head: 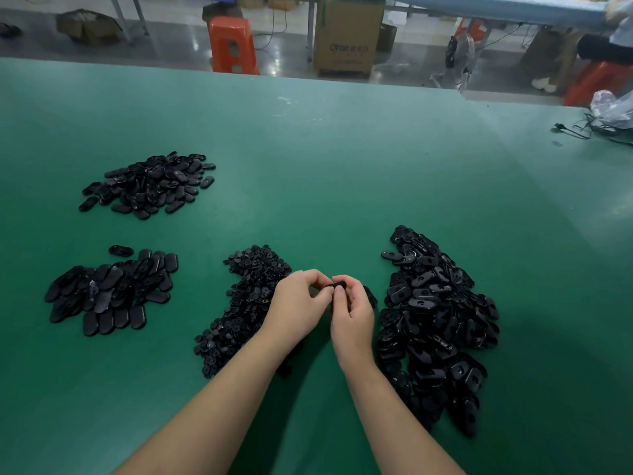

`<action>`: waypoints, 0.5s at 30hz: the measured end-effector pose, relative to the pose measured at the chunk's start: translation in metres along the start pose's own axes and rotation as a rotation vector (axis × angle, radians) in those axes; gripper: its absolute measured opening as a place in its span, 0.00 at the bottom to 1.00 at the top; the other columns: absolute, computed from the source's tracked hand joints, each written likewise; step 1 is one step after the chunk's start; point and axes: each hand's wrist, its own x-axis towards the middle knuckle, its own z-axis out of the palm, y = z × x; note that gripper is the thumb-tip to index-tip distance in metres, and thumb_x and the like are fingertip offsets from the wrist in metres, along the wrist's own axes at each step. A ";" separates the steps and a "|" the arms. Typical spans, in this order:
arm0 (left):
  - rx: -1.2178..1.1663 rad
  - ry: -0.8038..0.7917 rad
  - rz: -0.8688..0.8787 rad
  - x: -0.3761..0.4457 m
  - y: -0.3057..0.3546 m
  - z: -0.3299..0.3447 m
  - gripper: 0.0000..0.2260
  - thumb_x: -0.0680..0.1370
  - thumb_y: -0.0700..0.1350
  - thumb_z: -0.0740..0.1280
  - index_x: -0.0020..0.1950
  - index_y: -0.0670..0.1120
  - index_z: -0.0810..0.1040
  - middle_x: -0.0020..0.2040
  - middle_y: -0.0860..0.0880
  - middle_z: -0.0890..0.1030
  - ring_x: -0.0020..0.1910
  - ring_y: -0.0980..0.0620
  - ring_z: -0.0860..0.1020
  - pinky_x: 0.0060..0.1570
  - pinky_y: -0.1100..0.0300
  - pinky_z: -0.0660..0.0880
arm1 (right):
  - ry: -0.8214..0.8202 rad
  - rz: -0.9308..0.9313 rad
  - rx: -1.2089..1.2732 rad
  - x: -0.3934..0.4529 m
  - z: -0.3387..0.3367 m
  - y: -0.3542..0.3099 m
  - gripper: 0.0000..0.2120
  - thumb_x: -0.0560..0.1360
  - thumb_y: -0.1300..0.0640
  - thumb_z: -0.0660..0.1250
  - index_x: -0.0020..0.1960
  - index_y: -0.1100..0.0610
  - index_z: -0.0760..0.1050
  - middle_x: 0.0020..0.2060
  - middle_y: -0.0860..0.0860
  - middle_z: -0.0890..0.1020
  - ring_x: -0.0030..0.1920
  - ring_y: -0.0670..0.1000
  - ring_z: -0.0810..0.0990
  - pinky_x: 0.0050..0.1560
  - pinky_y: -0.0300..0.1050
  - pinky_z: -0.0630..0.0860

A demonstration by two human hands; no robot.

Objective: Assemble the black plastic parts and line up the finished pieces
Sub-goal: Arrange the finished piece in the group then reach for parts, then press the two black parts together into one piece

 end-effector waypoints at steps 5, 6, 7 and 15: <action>0.430 0.109 0.132 0.000 -0.005 -0.023 0.06 0.78 0.50 0.67 0.51 0.51 0.82 0.46 0.53 0.77 0.47 0.50 0.79 0.45 0.55 0.76 | -0.046 0.043 0.018 0.000 0.003 0.001 0.12 0.78 0.48 0.60 0.56 0.42 0.79 0.35 0.43 0.79 0.36 0.45 0.75 0.42 0.50 0.72; 0.438 0.157 0.114 0.001 -0.009 -0.031 0.07 0.78 0.50 0.67 0.51 0.51 0.82 0.46 0.52 0.78 0.47 0.49 0.79 0.45 0.55 0.76 | -0.052 0.041 0.005 0.000 0.003 0.000 0.11 0.77 0.47 0.60 0.56 0.41 0.79 0.35 0.44 0.80 0.35 0.45 0.75 0.41 0.49 0.73; 0.431 0.206 0.087 0.001 -0.014 -0.041 0.07 0.78 0.49 0.67 0.52 0.50 0.82 0.47 0.52 0.79 0.46 0.49 0.79 0.46 0.55 0.76 | -0.063 0.040 -0.007 -0.001 0.003 -0.001 0.11 0.77 0.46 0.61 0.56 0.39 0.78 0.35 0.44 0.80 0.34 0.44 0.75 0.39 0.48 0.73; 0.531 0.534 -0.188 -0.003 -0.088 -0.141 0.08 0.79 0.46 0.68 0.54 0.43 0.82 0.43 0.48 0.81 0.34 0.52 0.75 0.32 0.59 0.70 | -0.080 0.016 -0.111 -0.004 0.003 -0.006 0.09 0.83 0.54 0.62 0.53 0.41 0.77 0.34 0.47 0.79 0.30 0.46 0.71 0.32 0.47 0.71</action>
